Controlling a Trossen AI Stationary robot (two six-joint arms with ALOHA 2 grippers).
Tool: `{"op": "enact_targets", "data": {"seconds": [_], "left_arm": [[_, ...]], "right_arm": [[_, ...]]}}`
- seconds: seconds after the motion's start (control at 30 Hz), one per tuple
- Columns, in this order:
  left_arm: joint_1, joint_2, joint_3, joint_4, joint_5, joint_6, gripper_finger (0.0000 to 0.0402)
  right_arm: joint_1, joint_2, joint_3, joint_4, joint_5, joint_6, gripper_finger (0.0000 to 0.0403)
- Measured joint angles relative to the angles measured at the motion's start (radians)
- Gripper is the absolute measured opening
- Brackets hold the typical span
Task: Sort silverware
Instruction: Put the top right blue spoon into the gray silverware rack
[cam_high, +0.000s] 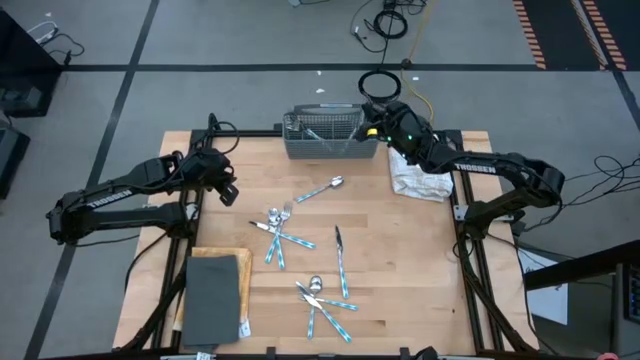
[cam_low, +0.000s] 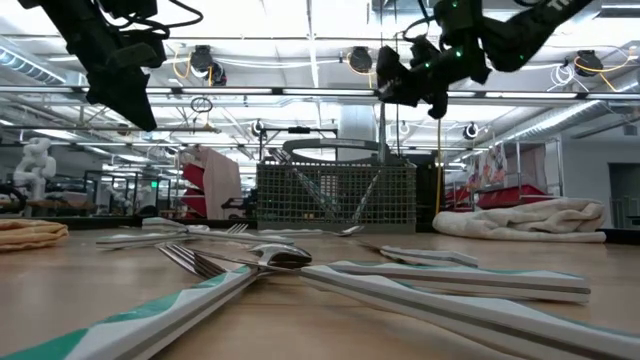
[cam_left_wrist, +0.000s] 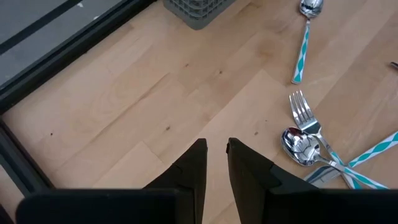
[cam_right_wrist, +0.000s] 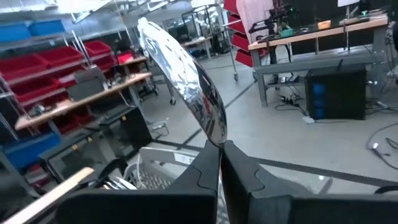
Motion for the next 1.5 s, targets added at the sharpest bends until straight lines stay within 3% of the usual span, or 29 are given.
{"op": "enact_targets", "data": {"seconds": [0.3, 0.47, 1.0, 1.13, 1.5], "left_arm": [[0.000, 0.000, 0.000, 0.001, 0.000, -0.001, 0.0070], [0.000, 0.000, 0.000, 0.002, 0.000, -0.001, 0.0070], [0.000, 0.000, 0.000, 0.003, -0.003, 0.000, 0.0070], [0.000, 0.000, 0.000, 0.002, -0.004, 0.000, 0.0070], [0.000, 0.000, 0.000, 0.002, -0.008, 0.000, 0.0070]], "right_arm": [[0.004, -0.110, -0.077, 0.010, 0.137, -0.045, 0.0000], [-0.027, -0.129, -0.080, -0.098, 0.101, -0.009, 0.0000], [-0.029, -0.005, -0.080, -0.120, 0.088, 0.089, 0.0005], [-0.029, 0.011, -0.080, -0.140, 0.094, 0.136, 0.0029], [-0.029, -0.023, -0.080, -0.098, 0.094, 0.120, 0.0142]]}}
